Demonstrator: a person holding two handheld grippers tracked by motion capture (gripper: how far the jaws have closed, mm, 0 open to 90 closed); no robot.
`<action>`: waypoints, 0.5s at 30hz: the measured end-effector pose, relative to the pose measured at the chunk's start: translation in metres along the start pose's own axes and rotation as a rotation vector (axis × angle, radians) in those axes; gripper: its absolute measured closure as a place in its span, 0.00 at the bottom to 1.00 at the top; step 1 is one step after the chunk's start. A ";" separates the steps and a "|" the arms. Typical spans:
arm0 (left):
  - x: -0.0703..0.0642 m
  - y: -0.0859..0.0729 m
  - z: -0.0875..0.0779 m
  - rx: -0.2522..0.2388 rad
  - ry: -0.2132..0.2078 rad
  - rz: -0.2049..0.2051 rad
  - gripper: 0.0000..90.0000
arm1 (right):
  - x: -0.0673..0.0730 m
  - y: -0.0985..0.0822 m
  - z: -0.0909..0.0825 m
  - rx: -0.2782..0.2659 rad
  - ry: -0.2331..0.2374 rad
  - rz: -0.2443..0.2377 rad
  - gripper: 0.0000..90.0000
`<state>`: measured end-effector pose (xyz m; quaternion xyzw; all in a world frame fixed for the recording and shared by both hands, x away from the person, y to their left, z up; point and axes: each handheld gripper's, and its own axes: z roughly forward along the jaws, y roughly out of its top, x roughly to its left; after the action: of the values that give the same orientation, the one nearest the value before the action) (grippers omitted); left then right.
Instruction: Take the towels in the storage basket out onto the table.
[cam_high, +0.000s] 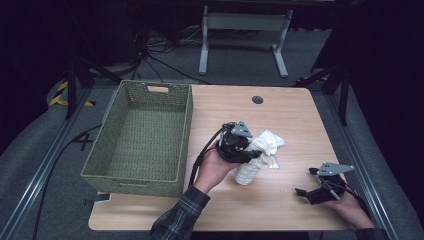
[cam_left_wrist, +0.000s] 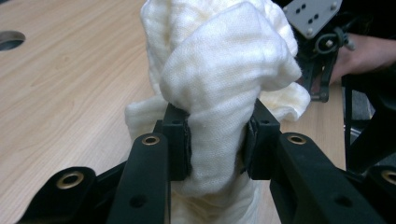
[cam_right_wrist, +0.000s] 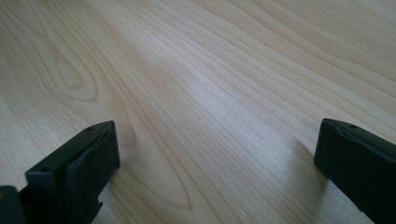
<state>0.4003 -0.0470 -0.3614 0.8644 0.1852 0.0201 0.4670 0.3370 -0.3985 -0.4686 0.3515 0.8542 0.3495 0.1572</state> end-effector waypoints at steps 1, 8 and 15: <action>0.000 -0.001 0.002 -0.001 0.001 -0.008 0.75 | 0.000 0.000 0.000 0.000 0.000 0.000 0.00; 0.002 -0.012 0.021 0.028 0.000 -0.009 0.75 | 0.000 0.000 0.000 0.000 0.000 -0.003 0.00; 0.002 -0.024 0.047 0.088 -0.011 -0.007 0.75 | 0.000 0.000 0.000 0.000 0.002 -0.005 0.00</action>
<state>0.4052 -0.0723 -0.4075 0.8835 0.1865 0.0057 0.4298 0.3372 -0.3984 -0.4687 0.3489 0.8552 0.3495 0.1571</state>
